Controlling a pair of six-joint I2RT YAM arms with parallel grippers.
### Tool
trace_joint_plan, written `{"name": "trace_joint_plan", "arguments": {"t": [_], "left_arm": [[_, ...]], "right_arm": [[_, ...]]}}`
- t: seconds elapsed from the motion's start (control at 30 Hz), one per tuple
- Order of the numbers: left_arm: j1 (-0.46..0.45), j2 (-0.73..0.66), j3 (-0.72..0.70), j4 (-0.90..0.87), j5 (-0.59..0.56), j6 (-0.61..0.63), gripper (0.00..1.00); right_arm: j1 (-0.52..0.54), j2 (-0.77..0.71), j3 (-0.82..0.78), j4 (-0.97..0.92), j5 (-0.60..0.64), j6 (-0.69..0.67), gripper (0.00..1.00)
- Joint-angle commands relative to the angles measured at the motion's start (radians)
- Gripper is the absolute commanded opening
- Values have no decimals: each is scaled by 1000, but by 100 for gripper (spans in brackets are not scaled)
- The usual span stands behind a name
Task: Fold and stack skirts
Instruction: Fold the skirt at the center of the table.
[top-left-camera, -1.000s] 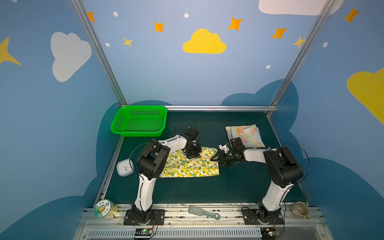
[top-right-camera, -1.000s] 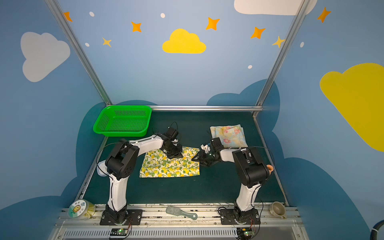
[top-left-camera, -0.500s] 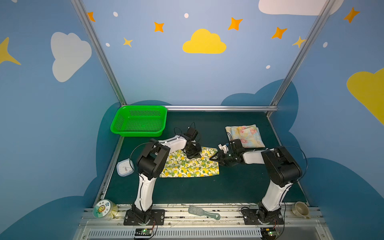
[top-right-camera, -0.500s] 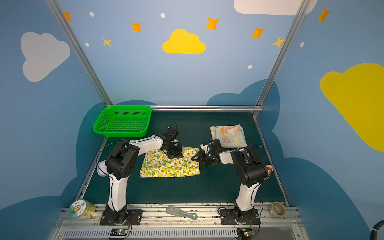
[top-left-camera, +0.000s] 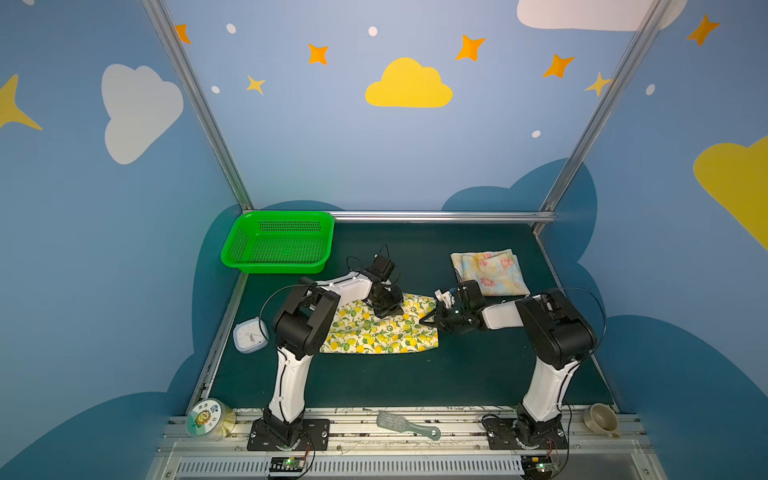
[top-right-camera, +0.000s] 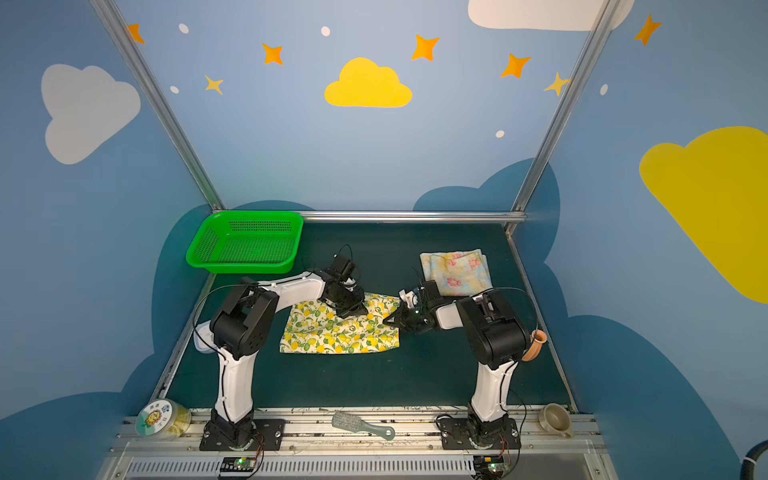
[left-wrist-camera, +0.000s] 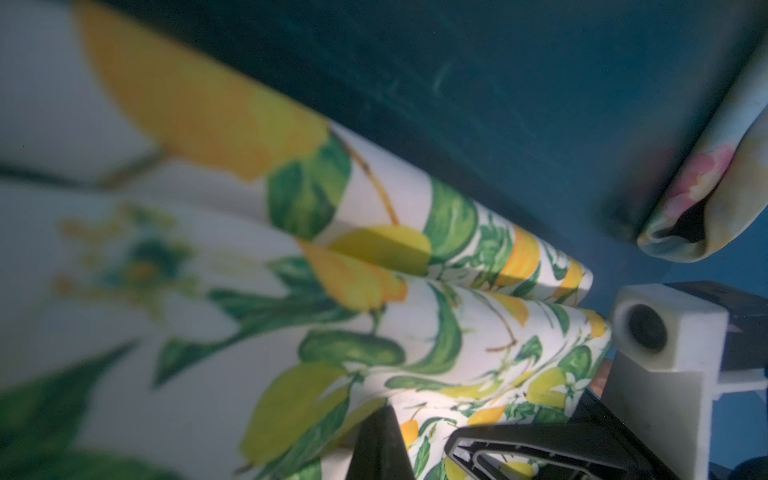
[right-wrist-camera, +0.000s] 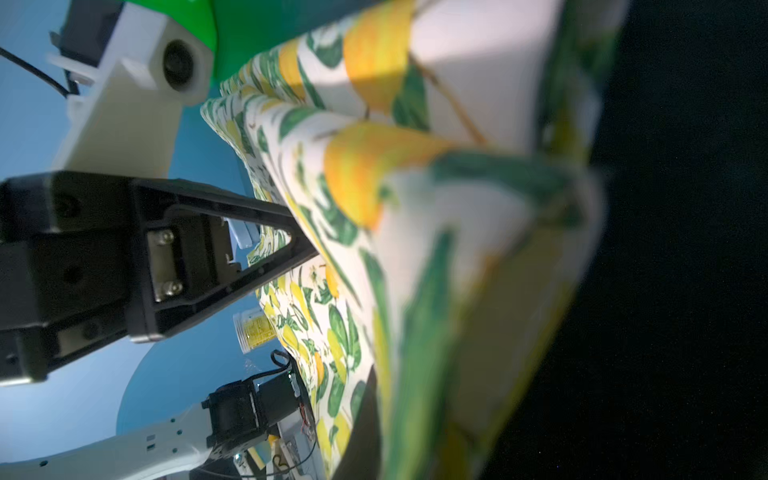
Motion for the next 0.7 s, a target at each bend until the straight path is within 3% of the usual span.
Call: {"name": "trace_joint_plan", "arguments": {"t": [0.0,0.2,0.4,0.67], "left_arm": [[31,-12,-50,-11,-64,1,4],[97,-189,-203,15,-107,-1,4],[139,-326,-342,65,-95,-26,4],[148,-516,-548,165,-90,-68,4]], "right_arm": [[9,-8,37,-209,36,-48,0],[9,-100,197,-599,126,-219,0],[8,-96,387,-920,215,-346,0],[17,-66,569,-1177,376,-431,0]]}}
